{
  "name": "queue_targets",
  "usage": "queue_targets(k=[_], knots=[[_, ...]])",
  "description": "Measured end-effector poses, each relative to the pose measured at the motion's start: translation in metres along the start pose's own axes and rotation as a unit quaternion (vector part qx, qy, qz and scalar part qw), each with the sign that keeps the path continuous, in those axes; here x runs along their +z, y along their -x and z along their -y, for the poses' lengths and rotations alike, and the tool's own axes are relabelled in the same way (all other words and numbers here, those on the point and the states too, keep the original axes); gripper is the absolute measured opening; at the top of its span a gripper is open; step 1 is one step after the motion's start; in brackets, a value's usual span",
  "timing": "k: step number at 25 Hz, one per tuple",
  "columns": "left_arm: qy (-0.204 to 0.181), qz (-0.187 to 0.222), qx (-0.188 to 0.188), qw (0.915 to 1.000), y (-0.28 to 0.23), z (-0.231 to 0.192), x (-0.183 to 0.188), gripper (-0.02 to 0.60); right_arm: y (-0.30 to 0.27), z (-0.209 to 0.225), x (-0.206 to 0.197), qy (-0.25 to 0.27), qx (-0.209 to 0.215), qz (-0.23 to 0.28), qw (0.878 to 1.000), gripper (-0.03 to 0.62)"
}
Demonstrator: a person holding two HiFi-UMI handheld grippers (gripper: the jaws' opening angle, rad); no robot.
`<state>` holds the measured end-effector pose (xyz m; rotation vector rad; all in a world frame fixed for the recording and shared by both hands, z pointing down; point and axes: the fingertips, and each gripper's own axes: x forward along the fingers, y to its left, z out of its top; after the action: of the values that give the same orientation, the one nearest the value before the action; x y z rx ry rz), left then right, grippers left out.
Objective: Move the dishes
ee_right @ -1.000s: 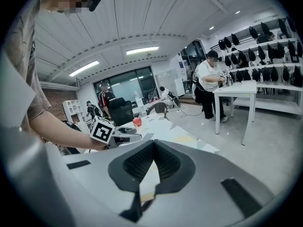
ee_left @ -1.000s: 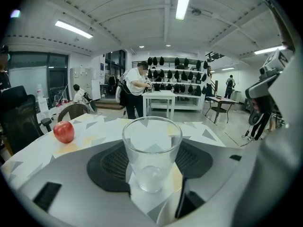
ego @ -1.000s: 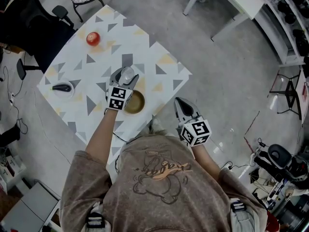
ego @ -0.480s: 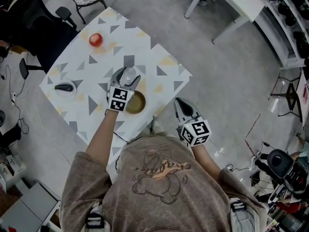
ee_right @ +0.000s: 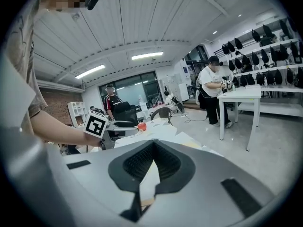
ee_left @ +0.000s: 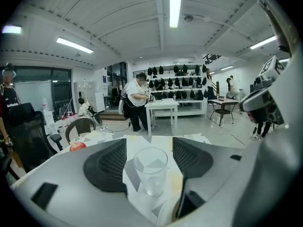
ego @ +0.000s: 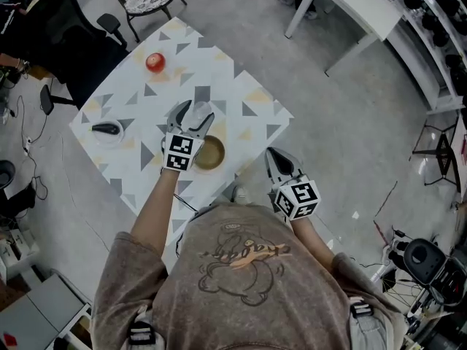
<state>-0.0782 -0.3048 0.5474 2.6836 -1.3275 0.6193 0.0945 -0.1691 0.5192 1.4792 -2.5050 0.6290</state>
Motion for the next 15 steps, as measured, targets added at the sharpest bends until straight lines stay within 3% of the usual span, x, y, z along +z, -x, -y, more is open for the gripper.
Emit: queue_targets(k=[8, 15], knots=[[-0.002, 0.018, 0.020, 0.9996, 0.038, 0.006, 0.018, 0.293, 0.006, -0.012, 0.006, 0.009, 0.018, 0.019, 1.000, 0.003], [0.012, 0.005, 0.034, 0.9993, 0.063, 0.019, -0.004, 0.293, 0.013, -0.022, 0.004, 0.013, 0.032, 0.025, 0.999, 0.003]])
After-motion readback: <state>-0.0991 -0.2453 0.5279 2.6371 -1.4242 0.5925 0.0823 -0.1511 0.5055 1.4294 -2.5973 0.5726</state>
